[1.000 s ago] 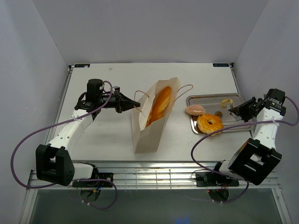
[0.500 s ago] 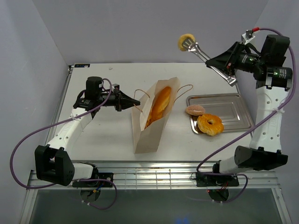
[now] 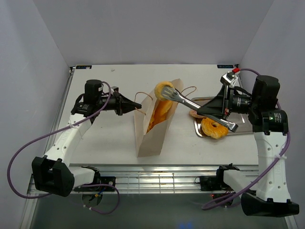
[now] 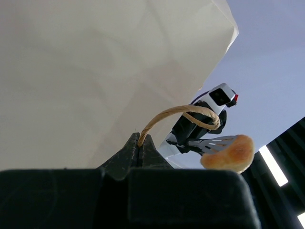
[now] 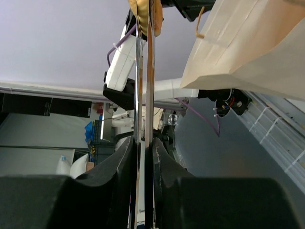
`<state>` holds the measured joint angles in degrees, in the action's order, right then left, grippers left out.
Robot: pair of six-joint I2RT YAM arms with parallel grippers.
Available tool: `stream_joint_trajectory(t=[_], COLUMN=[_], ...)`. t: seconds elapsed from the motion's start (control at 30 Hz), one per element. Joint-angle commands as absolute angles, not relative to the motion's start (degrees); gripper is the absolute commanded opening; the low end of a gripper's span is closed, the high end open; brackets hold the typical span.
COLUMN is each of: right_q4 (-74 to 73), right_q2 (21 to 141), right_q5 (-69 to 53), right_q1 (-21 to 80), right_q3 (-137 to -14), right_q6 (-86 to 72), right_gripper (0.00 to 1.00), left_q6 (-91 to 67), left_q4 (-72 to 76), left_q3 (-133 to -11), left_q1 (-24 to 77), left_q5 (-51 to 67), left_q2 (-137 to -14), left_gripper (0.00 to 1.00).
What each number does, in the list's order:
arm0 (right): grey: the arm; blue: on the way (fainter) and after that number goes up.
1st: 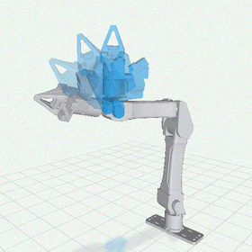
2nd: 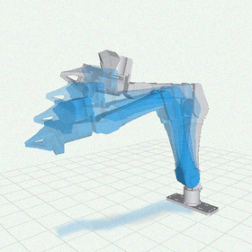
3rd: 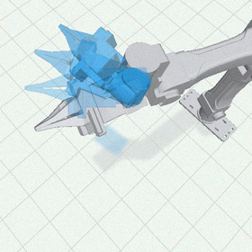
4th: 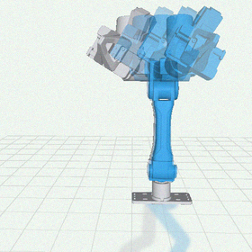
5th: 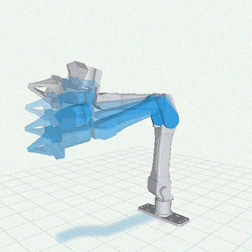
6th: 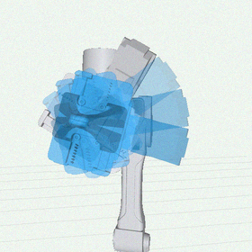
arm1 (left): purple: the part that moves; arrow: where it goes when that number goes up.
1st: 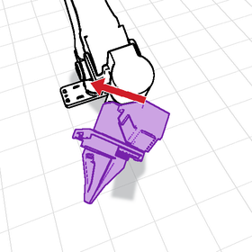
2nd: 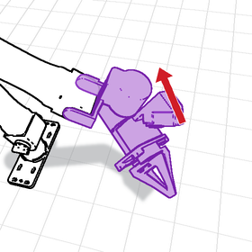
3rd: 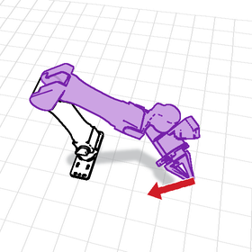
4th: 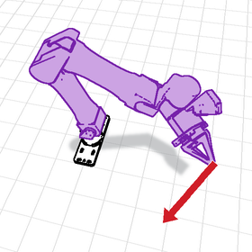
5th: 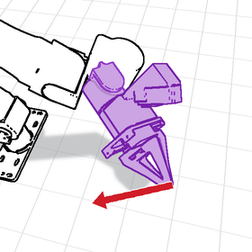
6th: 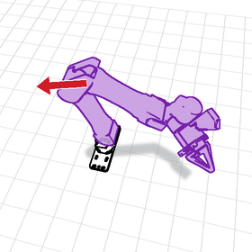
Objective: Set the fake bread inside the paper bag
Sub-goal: Place the fake bread in the paper bag.
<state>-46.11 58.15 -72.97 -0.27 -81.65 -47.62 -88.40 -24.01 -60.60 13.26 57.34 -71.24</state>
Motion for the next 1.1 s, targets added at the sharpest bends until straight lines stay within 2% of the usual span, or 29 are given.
stream_joint_trajectory(t=[0.0, 0.13, 0.4, 0.73, 1.07], right_q4=[-45.16, -50.70, -68.81, -67.67, -67.50], right_q2=[54.24, 53.52, 58.00, 58.97, 59.06], right_q5=[-76.65, -74.63, -69.62, -69.96, -71.02], right_q1=[-0.09, -0.09, -0.09, -0.09, -0.09], right_q3=[-78.49, -76.64, -80.51, -79.98, -80.24], right_q6=[-48.34, -45.10, -30.60, -31.90, -31.99], right_gripper=[0.18, 0.30, 0.35, 0.50, 0.52], left_q6=[-87.89, -87.89, -88.07, -87.80, -87.37], left_q4=[-26.01, -26.98, -27.69, -28.12, -28.12], left_q3=[-61.52, -61.52, -61.96, -61.87, -62.14], left_q1=[13.18, 13.18, 13.18, 13.18, 13.18], left_q5=[55.55, 54.58, 53.70, 53.96, 54.14], left_q2=[-67.94, -66.89, -65.74, -65.74, -66.36], left_gripper=[0.00, 0.00, 0.00, 0.00, 0.00])
